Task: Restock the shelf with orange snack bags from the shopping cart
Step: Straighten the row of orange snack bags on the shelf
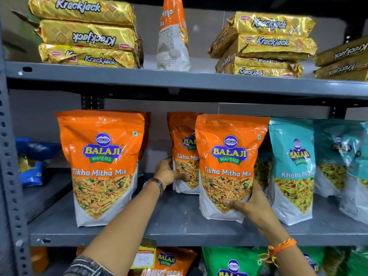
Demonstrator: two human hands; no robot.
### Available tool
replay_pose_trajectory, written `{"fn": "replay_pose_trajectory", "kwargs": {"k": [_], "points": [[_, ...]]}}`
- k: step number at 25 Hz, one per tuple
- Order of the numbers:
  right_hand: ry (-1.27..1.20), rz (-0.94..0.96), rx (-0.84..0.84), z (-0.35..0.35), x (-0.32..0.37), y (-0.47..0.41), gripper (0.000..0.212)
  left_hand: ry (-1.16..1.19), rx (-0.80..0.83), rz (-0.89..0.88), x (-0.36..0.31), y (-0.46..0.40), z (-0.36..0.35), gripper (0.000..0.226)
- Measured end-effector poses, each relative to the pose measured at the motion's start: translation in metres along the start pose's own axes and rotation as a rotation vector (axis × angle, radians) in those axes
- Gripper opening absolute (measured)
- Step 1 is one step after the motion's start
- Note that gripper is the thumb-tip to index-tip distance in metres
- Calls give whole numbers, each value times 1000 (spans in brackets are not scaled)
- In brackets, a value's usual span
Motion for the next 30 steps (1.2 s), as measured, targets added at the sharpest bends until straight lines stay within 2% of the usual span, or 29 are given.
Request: {"fn": "replay_pose_trajectory", "kwargs": {"k": [5,7,9,10,11,14,17,23,30], "points": [[-15,-26,32,-1,-5,-1,88,-15,-36,61,-5,12,1,71],[-28,-25,57,-6,-5,-2,87,-14,-185,61,-15,24,10,73],[-41,-24,74,-14,-3,-1,87,108,-369,-33,-35,35,23,44],[-46,-26,83,-19,-3,0,88,231,-387,-97,-50,41,24,27],[-54,-26,94,-24,-2,1,92,315,-363,-166,-67,46,24,23],[-97,-27,114,-39,2,3,99,242,-211,-353,-115,54,21,42],[-129,-33,116,-50,4,3,99,146,-263,-425,-135,57,24,32],[-105,-23,158,-66,5,3,97,130,-463,-339,-135,60,41,36],[-106,-39,146,-71,4,0,99,93,-473,-294,-133,58,49,37]]}}
Point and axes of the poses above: each hand's wrist, its own y-axis away from the middle knuckle, its own z-axis out of the back of the hand, x = y × z, the point moved 5 cm from there along -y, towards the middle knuckle, and after that the axes turned 5 degrees about -z, right-handed, at the moved point
